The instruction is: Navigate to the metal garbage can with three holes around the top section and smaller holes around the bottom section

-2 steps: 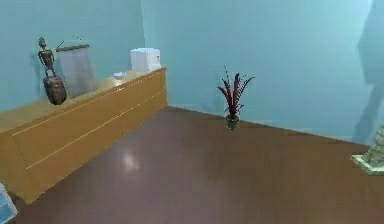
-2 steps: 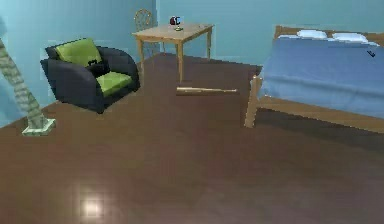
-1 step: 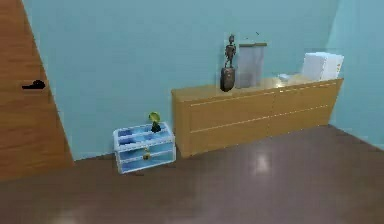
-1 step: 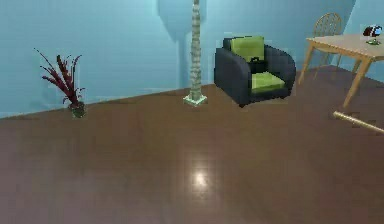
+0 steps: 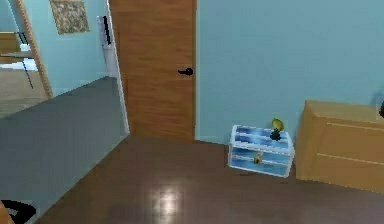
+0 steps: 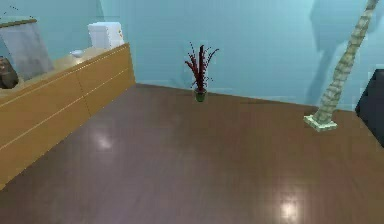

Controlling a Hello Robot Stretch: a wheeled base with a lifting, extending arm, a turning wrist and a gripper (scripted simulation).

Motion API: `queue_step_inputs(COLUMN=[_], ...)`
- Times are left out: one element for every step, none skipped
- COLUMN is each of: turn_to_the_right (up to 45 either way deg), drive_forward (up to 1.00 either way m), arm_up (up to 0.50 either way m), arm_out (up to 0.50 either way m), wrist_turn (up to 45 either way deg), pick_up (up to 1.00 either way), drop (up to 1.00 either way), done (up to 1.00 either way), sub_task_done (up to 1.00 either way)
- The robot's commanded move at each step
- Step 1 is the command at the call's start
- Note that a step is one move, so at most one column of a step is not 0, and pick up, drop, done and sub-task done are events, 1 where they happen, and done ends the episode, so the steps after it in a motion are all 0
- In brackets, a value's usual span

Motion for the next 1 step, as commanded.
queue_step_inputs(turn_to_the_right=[0.0], drive_forward=[0.75], arm_up=[0.0], arm_out=[0.0], wrist_turn=[0.0], pick_up=[0.0], drop=[0.0], done=[0.0], sub_task_done=[0.0])
